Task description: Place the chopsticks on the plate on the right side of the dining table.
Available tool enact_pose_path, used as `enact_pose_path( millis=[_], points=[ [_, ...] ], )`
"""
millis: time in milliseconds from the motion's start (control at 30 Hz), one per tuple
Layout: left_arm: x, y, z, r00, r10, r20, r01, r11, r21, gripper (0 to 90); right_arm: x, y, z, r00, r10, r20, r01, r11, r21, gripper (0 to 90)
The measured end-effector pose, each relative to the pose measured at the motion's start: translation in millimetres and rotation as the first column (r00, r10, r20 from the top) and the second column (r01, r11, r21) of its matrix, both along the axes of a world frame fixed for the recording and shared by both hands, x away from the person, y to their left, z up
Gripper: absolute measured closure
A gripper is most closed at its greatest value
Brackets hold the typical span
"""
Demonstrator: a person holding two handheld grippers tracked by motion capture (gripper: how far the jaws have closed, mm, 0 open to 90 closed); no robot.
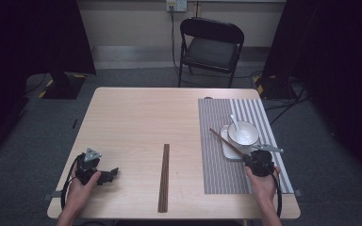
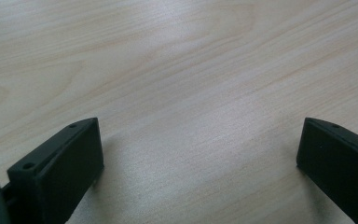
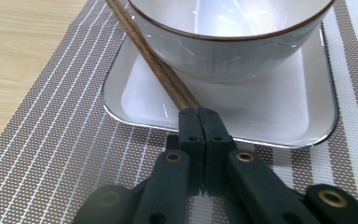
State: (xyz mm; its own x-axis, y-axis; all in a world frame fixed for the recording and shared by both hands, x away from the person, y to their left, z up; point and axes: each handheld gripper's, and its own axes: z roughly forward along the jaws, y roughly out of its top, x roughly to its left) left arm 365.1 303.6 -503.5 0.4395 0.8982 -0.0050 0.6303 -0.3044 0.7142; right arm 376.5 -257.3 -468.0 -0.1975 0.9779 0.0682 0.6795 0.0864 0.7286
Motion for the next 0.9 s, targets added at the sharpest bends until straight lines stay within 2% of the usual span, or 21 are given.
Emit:
enact_pose_path(
  millis=[900],
  points=[
    [0.0,-0.1,0.0,1.0,0.001,0.001,-0.001,1.0,0.0,0.0,2.1,-15.1,-2.6,0.999,-0.044,-0.007,0.044,0.999,-0.005,88.0]
  ],
)
